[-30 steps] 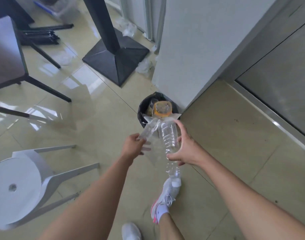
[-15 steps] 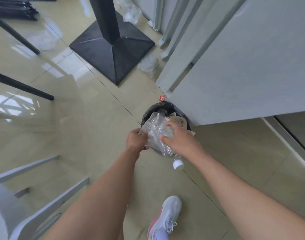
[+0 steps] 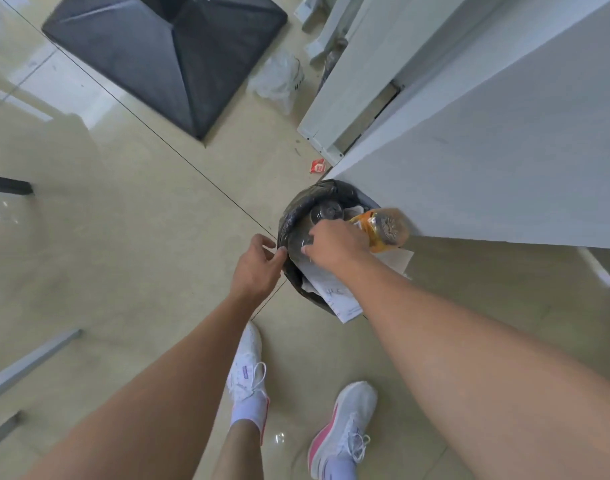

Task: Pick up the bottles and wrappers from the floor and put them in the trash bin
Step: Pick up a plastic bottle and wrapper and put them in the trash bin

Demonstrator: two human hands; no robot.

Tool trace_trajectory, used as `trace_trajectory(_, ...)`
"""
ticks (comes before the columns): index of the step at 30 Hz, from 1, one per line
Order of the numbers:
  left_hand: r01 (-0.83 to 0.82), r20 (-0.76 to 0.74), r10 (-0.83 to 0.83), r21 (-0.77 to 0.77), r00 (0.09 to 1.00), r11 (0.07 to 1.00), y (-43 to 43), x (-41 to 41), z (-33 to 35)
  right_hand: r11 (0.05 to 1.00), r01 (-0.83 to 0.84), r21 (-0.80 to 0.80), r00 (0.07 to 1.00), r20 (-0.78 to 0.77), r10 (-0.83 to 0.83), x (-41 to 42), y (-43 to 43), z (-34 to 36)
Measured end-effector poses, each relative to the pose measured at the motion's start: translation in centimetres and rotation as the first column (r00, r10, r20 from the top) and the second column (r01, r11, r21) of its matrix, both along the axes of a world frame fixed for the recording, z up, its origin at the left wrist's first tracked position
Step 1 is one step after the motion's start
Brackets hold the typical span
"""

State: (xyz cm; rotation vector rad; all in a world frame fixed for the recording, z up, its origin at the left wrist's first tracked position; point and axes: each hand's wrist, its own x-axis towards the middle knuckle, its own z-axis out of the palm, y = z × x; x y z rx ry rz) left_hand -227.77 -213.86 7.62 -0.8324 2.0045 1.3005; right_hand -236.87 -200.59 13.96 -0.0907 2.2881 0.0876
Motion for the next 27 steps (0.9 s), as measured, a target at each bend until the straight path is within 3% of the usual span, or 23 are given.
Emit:
trace_trajectory(4,0.128,0.02,-0.128,-0.003,0.992,0.992,-0.6,-0.5,0.6,0.999,-0.046,-0.015,0.999,-0.018,0.046,0.1,-0.2,0.4)
trace_trajectory(8,0.202,0.0,-0.203,-0.119,0.979,0.972,-0.4,-1.0,4.3,0.989,-0.129,-0.067,0.988,-0.091,0.123,0.7,1.5,4.9)
trace_trajectory(12,0.441,-0.093,-0.506,-0.372,0.858,0.817,1.1,-1.3,11.1,0.978,-0.163,-0.128,0.98,-0.138,0.146,1.1,4.9,11.7)
trace_trajectory(17,0.609,-0.086,-0.747,-0.521,0.66,0.598,3.9,0.0,21.5,0.981,-0.05,-0.188,0.982,-0.191,0.014,3.1,9.3,21.4)
trace_trajectory(24,0.561,-0.108,-0.774,-0.628,0.624,0.54,9.4,8.5,36.9,0.951,0.057,-0.303,0.925,-0.341,-0.165,12.2,18.1,35.9)
trace_trajectory(27,0.589,-0.093,-0.817,-0.647,0.569,0.484,13.3,13.1,41.8,0.94,0.127,-0.316,0.895,-0.372,-0.246,18.3,22.8,40.6)
